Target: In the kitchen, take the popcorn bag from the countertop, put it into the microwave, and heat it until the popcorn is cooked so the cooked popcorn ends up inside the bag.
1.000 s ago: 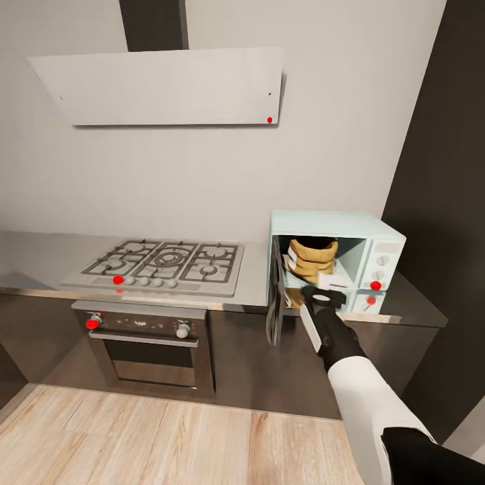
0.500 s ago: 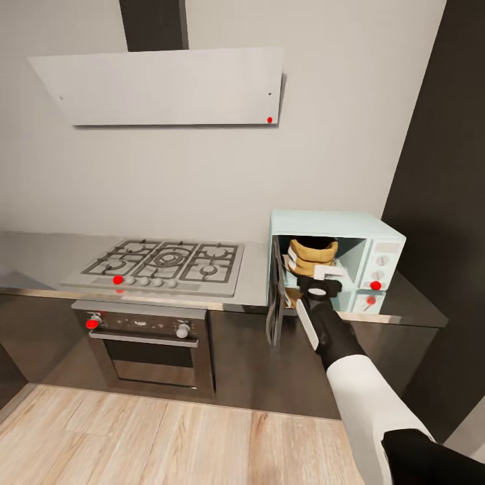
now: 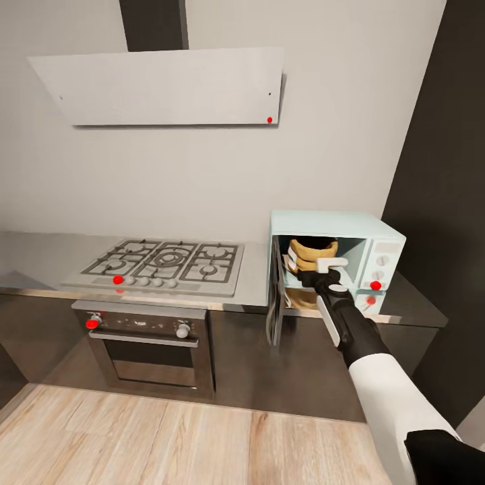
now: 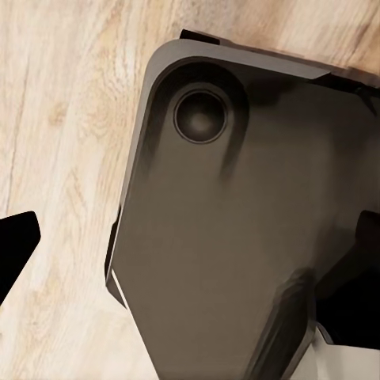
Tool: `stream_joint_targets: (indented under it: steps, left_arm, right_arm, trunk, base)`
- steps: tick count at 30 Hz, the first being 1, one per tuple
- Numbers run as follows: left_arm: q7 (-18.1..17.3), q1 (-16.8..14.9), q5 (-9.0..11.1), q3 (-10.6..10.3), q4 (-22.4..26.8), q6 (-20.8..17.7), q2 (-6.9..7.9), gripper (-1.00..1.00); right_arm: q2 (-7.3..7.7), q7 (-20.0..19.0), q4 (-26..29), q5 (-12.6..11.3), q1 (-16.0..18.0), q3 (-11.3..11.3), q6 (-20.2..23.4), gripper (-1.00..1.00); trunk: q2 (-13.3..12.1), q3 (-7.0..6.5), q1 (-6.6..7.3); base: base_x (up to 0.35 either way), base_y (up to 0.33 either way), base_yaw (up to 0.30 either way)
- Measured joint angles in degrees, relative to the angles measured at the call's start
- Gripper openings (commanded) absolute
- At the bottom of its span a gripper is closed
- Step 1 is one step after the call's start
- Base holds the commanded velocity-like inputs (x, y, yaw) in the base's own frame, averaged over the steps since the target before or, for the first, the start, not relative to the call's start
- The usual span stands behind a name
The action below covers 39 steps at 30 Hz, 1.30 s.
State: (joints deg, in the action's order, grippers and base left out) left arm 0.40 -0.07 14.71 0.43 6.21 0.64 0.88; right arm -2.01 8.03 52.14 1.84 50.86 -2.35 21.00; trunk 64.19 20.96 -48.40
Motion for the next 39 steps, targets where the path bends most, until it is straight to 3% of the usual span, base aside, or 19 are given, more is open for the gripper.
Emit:
stream_joint_targets:
  steps: [12, 39]
  left_arm:
    - [0.0, 0.0, 0.06, 0.01, 0.0, 0.0, 0.0, 1.0]
    - [0.0, -0.01, -0.02, 0.0, 0.0, 0.0, 0.07, 1.0]
  right_arm:
    - [2.56, -0.15, -0.02, 0.05, 0.0, 1.44, -0.02, 1.0]
    - [2.77, -0.26, -3.24, -0.14, -0.07, 1.47, -0.81, 1.0]
  trunk:
    - [0.0, 0.0, 0.0]
    - [0.01, 0.0, 0.01]
  base:
    - [0.0, 0.0, 0.0]
    - [0.22, 0.0, 0.0]
